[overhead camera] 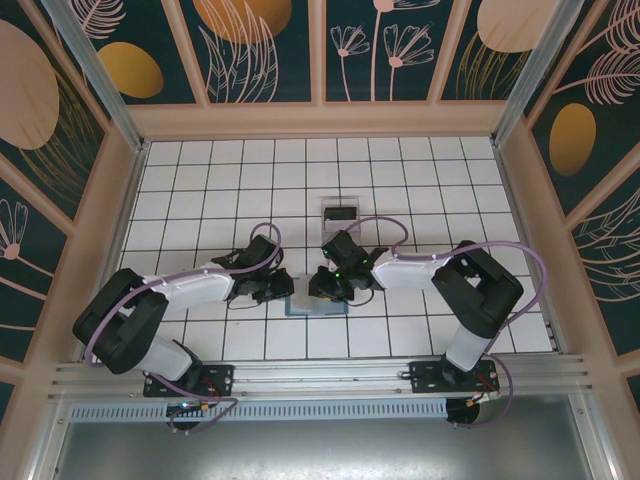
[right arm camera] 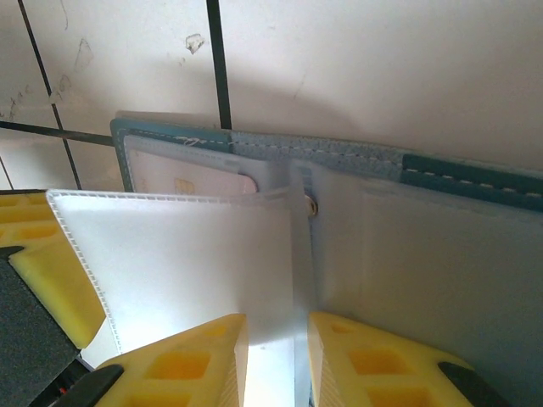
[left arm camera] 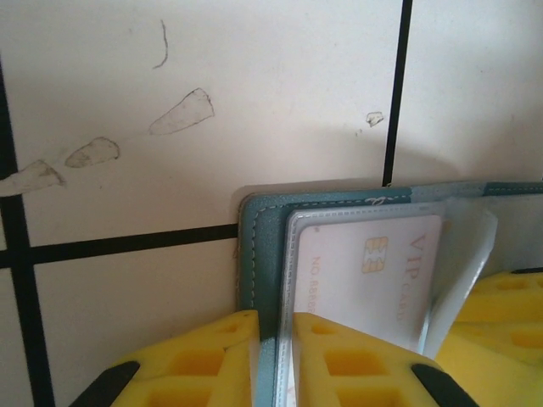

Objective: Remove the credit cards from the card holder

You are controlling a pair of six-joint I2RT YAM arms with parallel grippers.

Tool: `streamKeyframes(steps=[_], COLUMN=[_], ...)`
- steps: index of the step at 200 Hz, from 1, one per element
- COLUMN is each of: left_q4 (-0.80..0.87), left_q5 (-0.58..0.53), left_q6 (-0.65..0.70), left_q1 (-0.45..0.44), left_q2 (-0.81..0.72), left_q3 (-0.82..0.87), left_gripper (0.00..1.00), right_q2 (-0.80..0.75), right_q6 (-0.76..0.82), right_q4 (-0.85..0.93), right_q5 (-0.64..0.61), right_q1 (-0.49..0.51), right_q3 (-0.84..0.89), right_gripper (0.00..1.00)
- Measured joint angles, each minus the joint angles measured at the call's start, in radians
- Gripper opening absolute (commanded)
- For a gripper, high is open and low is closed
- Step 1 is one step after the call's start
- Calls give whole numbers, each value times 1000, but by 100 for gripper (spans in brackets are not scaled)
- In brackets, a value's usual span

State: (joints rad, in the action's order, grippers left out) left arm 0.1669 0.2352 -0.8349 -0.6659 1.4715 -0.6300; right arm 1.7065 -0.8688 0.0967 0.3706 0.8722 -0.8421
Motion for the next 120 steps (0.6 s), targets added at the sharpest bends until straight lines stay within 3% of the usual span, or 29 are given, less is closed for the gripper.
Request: streamKeyframes(steps=[120], left_q4=[43], left_q5=[54], left_q6=[19], left_q1=[-28], left_q2=[60], left_q3=[-101], left_gripper=[21], right_q2=[-10], right_q6=[-1], right_q4=[-1], right_q5=[-8], right_q1=[0], right_q3=[8], right_gripper=[26])
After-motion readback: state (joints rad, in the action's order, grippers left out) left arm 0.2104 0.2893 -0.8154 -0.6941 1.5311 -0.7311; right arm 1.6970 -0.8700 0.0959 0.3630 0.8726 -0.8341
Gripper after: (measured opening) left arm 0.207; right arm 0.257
